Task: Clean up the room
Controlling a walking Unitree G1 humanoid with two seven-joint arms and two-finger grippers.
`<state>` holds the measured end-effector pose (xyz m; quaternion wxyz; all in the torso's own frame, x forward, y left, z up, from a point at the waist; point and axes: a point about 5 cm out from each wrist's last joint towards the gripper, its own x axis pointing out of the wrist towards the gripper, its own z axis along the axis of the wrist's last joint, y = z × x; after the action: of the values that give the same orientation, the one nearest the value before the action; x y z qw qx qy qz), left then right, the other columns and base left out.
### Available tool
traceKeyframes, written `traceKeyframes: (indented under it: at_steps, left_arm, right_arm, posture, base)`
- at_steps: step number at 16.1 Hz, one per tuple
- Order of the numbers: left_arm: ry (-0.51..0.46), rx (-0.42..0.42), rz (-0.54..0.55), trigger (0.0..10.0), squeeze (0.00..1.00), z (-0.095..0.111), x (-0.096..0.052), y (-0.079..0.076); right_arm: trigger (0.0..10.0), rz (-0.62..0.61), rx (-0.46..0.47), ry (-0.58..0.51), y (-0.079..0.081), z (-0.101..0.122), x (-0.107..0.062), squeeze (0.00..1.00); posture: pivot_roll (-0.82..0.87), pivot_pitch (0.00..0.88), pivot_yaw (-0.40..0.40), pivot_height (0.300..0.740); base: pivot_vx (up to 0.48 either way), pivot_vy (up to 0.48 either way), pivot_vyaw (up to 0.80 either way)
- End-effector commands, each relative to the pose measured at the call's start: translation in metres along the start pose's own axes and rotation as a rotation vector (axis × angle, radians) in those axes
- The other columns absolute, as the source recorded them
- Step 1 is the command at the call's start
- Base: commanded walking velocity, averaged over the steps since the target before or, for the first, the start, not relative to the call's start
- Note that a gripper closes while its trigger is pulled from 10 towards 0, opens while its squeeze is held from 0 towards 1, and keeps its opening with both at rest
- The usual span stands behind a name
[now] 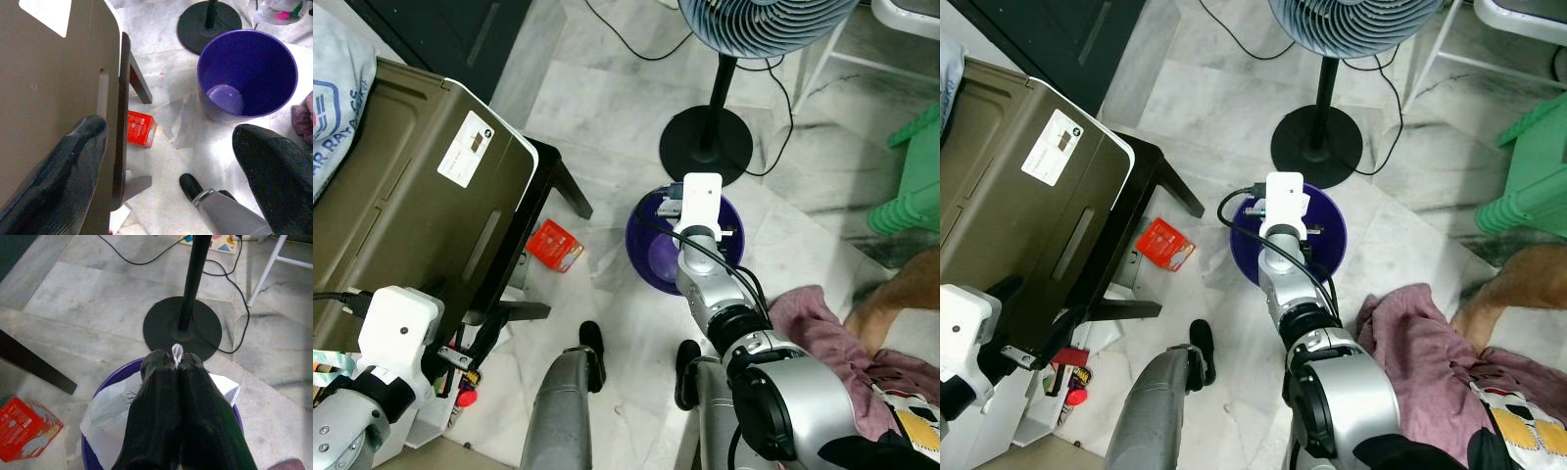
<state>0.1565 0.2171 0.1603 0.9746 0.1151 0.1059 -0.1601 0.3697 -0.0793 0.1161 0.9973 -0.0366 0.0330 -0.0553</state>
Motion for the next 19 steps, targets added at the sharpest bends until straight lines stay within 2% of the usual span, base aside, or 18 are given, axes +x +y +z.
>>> traceKeyframes:
  at_steps: [1, 2, 3, 4, 6, 11, 13, 14, 17, 18, 19]
  left_arm:
    - [0.042, -0.002, 0.018, 10.0, 0.0, -0.005, -0.007, 0.003]
    - [0.047, -0.004, 0.016, 10.0, 0.0, -0.005, -0.008, 0.002]
    - [0.049, -0.006, 0.015, 10.0, 0.0, -0.006, -0.008, 0.002]
    - [0.048, -0.008, 0.014, 10.0, 0.0, -0.005, -0.006, 0.001]
    - [0.046, -0.009, 0.011, 10.0, 0.0, -0.005, -0.004, 0.001]
    - [0.044, -0.009, 0.017, 10.0, 0.0, -0.007, 0.0, 0.003]
    - [0.026, -0.014, 0.022, 10.0, 0.0, -0.007, 0.007, 0.003]
    - [-0.007, -0.021, 0.022, 10.0, 0.0, -0.005, 0.018, 0.001]
    - [-0.064, -0.036, 0.022, 10.0, 0.0, 0.0, 0.037, 0.0]
    - [-0.128, -0.055, 0.024, 10.0, 0.0, 0.006, 0.058, -0.002]
    - [-0.153, -0.061, 0.027, 10.0, 0.0, 0.008, 0.067, -0.003]
  right_arm:
    - [10.0, 0.01, 0.001, 0.043, 0.007, -0.012, -0.006, 0.0]
    - [10.0, 0.007, 0.005, 0.042, 0.006, -0.012, -0.006, 0.0]
    - [10.0, 0.005, 0.007, 0.041, 0.005, -0.013, -0.006, 0.16]
    - [10.0, 0.001, 0.003, 0.04, 0.004, -0.013, -0.006, 0.95]
    - [10.0, -0.003, 0.003, 0.041, 0.003, -0.014, -0.006, 1.0]
    - [10.0, -0.01, -0.003, 0.046, 0.0, -0.017, -0.006, 1.0]
    - [10.0, -0.002, 0.0, 0.04, -0.001, -0.015, -0.004, 1.0]
    - [10.0, -0.001, 0.011, 0.028, -0.006, -0.013, -0.002, 1.0]
    - [10.0, -0.008, 0.03, 0.007, -0.016, -0.01, 0.0, 1.0]
    - [10.0, 0.0, 0.024, -0.013, -0.028, -0.013, -0.003, 1.0]
    - [10.0, 0.022, 0.013, -0.019, -0.031, -0.016, -0.006, 1.0]
  posture:
    - [0.34, 0.531, 0.149, 0.74]
    - [0.33, 0.53, 0.149, 0.74]
    - [0.33, 0.529, 0.148, 0.74]
    - [0.33, 0.529, 0.148, 0.74]
    - [0.33, 0.527, 0.148, 0.74]
    - [0.32, 0.507, 0.139, 0.74]
    - [0.3, 0.481, 0.128, 0.74]
    - [0.28, 0.451, 0.114, 0.74]
    - [0.23, 0.395, 0.091, 0.74]
    - [0.17, 0.332, 0.068, 0.74]
    - [0.15, 0.314, 0.062, 0.74]
  base:
    - [0.0, 0.0, 0.0]
    - [0.0, 0.0, 0.0]
    - [0.0, 0.0, 0.0]
    - [0.0, 0.0, 0.0]
    - [0.0, 0.0, 0.0]
    - [0.0, 0.0, 0.0]
    - [0.0, 0.0, 0.0]
    - [0.0, 0.0, 0.0]
    - [0.0, 0.0, 0.0]
    - [0.0, 0.0, 0.0]
    - [0.0, 0.0, 0.0]
